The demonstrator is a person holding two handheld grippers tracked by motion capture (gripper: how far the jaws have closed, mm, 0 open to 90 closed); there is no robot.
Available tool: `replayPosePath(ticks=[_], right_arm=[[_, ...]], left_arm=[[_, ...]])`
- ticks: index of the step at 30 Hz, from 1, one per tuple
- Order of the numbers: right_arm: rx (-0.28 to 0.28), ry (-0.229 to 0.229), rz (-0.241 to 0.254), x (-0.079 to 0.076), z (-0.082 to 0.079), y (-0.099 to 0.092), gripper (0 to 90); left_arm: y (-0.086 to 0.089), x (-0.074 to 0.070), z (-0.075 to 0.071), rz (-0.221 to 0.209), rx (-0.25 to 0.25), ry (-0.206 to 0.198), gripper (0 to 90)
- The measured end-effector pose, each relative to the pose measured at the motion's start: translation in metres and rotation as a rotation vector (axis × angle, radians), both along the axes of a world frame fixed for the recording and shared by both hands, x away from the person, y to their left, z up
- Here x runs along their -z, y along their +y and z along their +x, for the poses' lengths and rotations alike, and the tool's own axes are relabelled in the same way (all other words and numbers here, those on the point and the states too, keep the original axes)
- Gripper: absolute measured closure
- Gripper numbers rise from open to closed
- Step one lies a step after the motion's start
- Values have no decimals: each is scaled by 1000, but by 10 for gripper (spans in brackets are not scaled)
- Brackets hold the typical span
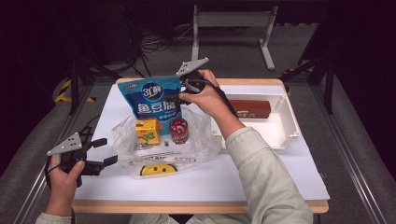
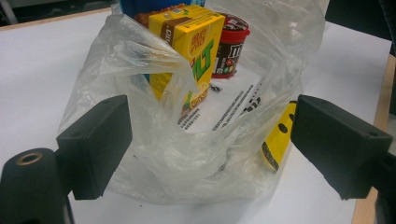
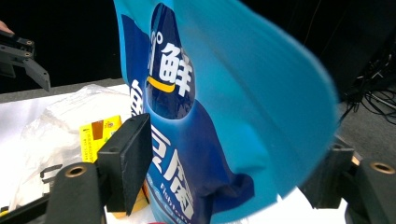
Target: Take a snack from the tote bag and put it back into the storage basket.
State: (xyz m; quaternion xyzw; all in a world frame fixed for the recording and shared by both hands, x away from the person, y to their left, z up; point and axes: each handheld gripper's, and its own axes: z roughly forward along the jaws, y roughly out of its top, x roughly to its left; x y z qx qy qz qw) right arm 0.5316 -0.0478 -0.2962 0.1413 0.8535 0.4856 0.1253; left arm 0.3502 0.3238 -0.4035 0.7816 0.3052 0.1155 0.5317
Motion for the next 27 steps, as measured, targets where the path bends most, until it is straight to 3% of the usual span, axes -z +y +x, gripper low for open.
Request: replayPosePath(ticks=[8,21,25,27], right_arm=[[-23,-4,-14,3,2,6,326],[-73,-11,-61,12,6,15,513],[-81,-12,-53,12,8,15,556],[-93,-7,-52,12,8,14,619]], left_arm=[[0,0,0,1,0,2,133],[0,1,0,5,1,3,135],[0,1,0,5,1,0,135],[0,1,0,6,2,3,135]])
